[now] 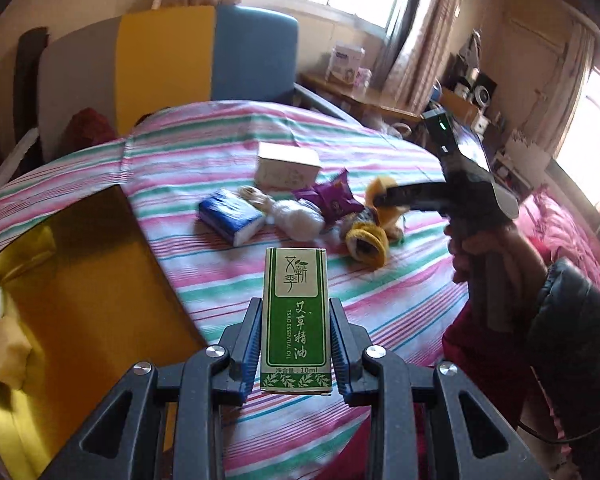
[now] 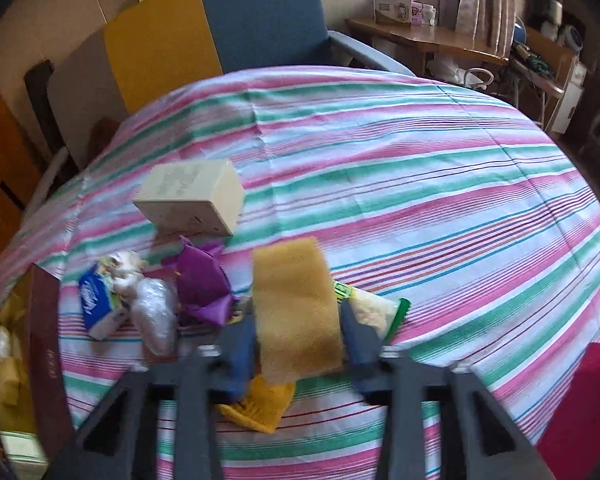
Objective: Organize objects
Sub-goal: 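Carry the green box to the tray with the left gripper while the right gripper grasps another yellow sponge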
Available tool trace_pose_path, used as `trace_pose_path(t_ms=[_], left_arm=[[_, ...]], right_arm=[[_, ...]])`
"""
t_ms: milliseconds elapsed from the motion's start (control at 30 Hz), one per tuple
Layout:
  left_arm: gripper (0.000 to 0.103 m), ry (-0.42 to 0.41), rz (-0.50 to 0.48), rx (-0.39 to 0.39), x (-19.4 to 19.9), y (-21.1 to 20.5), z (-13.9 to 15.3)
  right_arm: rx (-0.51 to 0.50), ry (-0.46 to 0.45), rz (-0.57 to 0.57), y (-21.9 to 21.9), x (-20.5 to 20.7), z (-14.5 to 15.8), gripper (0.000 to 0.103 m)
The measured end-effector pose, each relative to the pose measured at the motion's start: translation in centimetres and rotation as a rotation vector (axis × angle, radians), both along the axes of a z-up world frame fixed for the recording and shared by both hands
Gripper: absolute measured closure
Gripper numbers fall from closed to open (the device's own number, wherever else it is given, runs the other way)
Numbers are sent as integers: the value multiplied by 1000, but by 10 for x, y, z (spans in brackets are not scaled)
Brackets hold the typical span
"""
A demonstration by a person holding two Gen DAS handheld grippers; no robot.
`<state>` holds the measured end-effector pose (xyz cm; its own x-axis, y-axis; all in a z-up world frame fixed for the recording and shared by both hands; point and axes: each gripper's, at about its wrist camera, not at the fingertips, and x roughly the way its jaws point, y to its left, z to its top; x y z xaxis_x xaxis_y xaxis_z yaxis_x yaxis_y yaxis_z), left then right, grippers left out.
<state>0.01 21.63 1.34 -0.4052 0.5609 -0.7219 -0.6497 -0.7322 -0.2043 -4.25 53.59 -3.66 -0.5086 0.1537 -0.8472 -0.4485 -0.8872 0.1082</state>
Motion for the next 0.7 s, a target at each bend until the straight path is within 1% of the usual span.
trace_pose_path(t_ms=[100,233,300,367,433,567,633,700], left_arm=[[73,-2,74,13,-5,-34,7],[73,-22,229,7,-18,-95,9],[73,-28,330,-20,-26,-131,6],[73,-41,395,-44,-31,-156,0],[73,-59,463,-84,-37,-181,-11],[73,-76,523,-145,-47,-201,-29],[73,-105,540,-174,-52,-204,-40],[73,-145,533,-198,-54,-207,-52]], right_arm=[[18,22,21,-4,3,4,69],[16,31,-5,1,6,7,69],[18,54,-26,4,10,11,69],[17,75,-39,6,13,15,69],[13,88,-42,6,14,17,69],[22,98,-25,2,12,19,69],[28,103,-20,0,12,20,69],[29,113,-17,0,15,21,69]])
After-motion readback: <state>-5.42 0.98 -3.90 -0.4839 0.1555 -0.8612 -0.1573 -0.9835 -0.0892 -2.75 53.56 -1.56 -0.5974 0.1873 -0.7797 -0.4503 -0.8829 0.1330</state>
